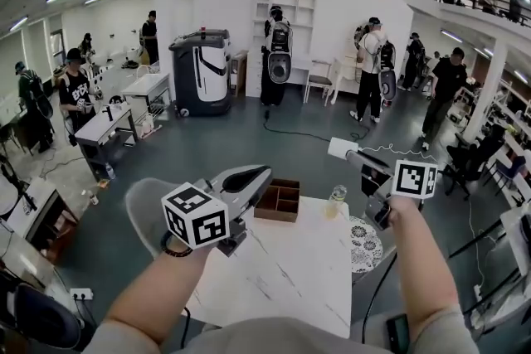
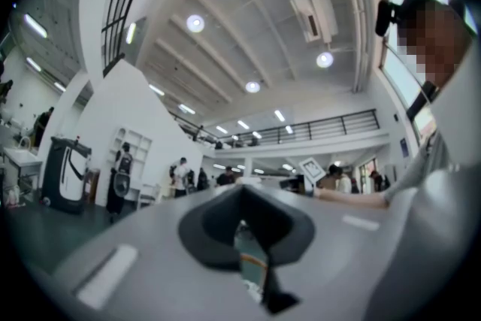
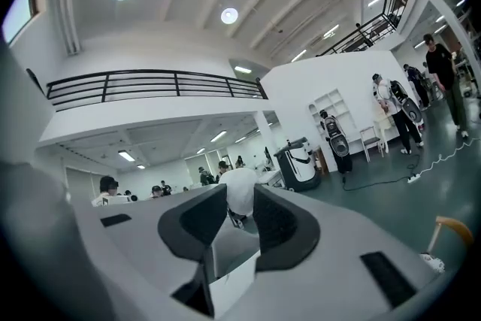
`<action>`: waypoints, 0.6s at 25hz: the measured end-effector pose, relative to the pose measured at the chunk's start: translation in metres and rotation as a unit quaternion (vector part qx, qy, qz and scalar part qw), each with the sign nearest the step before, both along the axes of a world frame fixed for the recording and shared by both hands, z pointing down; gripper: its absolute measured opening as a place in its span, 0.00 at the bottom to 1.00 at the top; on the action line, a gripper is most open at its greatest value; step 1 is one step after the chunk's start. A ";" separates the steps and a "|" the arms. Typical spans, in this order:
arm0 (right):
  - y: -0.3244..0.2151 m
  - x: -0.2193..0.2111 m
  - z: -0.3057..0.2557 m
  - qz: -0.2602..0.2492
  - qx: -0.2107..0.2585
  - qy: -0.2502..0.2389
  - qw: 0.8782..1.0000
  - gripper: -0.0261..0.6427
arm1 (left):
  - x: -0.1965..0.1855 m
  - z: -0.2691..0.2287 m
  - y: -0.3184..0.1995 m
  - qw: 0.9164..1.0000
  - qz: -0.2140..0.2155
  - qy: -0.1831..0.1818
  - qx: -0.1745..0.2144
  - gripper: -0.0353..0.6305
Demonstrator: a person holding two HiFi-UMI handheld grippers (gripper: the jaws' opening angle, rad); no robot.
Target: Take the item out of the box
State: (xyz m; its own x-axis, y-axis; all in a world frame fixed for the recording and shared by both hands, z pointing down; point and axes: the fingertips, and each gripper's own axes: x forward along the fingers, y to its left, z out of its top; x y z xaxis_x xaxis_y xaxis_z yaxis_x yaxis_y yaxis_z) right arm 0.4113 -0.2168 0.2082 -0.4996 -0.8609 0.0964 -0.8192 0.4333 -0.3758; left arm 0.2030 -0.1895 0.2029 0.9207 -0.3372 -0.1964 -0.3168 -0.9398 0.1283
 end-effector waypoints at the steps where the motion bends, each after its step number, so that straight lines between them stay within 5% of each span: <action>1: 0.010 0.000 -0.001 -0.012 0.005 -0.010 1.000 0.20 | 0.003 0.001 0.010 1.000 -0.003 -0.003 0.000 0.06; 5: 0.064 -0.001 -0.001 -0.082 0.036 -0.058 0.994 0.20 | 0.017 0.013 0.063 1.000 -0.020 -0.009 -0.004 0.06; 15: 0.128 -0.017 0.021 -0.119 0.055 -0.078 0.988 0.20 | 0.010 0.037 0.127 0.999 -0.021 -0.034 -0.015 0.06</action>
State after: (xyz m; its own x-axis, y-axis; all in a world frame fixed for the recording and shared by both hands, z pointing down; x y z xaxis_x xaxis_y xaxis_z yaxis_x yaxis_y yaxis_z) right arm 0.3944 -0.0887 0.2288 -0.6913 -0.7175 -0.0854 -0.6246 0.6528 -0.4287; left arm 0.2125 -0.0621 0.2402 0.9165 -0.3804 -0.1240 -0.3645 -0.9216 0.1331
